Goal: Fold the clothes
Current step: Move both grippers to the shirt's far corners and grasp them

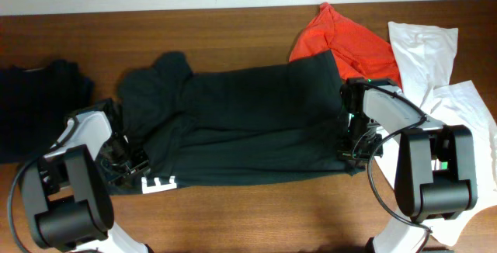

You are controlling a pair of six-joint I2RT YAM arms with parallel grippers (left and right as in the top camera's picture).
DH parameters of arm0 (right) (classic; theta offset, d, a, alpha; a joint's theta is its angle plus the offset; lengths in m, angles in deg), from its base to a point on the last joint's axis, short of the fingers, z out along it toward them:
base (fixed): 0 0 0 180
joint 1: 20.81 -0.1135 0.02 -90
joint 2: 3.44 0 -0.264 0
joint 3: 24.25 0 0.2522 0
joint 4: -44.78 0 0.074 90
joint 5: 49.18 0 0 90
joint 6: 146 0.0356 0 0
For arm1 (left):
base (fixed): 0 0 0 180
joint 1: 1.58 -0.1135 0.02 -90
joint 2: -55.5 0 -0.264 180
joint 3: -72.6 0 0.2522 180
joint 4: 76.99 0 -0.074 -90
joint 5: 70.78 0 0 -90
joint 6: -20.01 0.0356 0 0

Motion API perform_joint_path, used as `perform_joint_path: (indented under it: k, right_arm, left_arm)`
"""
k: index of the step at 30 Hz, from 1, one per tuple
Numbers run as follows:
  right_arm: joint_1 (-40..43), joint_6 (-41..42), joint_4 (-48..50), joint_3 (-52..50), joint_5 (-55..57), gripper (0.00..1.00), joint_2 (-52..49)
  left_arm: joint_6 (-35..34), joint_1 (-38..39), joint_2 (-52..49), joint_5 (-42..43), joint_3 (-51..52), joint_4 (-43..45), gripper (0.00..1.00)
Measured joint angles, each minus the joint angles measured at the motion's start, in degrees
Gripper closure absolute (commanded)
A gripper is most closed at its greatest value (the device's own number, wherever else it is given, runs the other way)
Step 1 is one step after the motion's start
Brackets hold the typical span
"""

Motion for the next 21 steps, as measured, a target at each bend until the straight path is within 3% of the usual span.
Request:
perform_joint_path:
  k: [3,8,12,14,16,21]
  right_arm:
    - [0.1,0.1,1.3,0.2,-0.4,0.66,0.0]
    - [0.8,0.2,0.7,6.9,-0.5,0.63,0.0]
    - [3.5,-0.6,1.0,15.6,-0.7,0.43,0.0]
    - [5.4,-3.0,3.2,21.4,-0.6,0.31,0.0]
    - [6.2,-5.8,5.4,25.3,-0.6,0.26,0.0]
    - [6.2,-9.6,9.4,27.5,-0.6,0.23,0.0]
  left_arm:
    - [0.2,-0.4,0.0,-1.3,-0.4,-1.0,0.31]
    - [1.3,0.6,-0.3,-0.4,-5.6,-1.6,0.32]
    - [5.5,3.2,0.1,3.2,-15.5,0.3,0.2]
    - [7.5,5.3,0.3,4.3,-19.5,6.5,0.18]
    - [8.9,6.8,0.6,5.1,-20.9,13.3,0.18]
    - [10.3,7.2,0.0,6.9,-21.1,28.1,0.18]
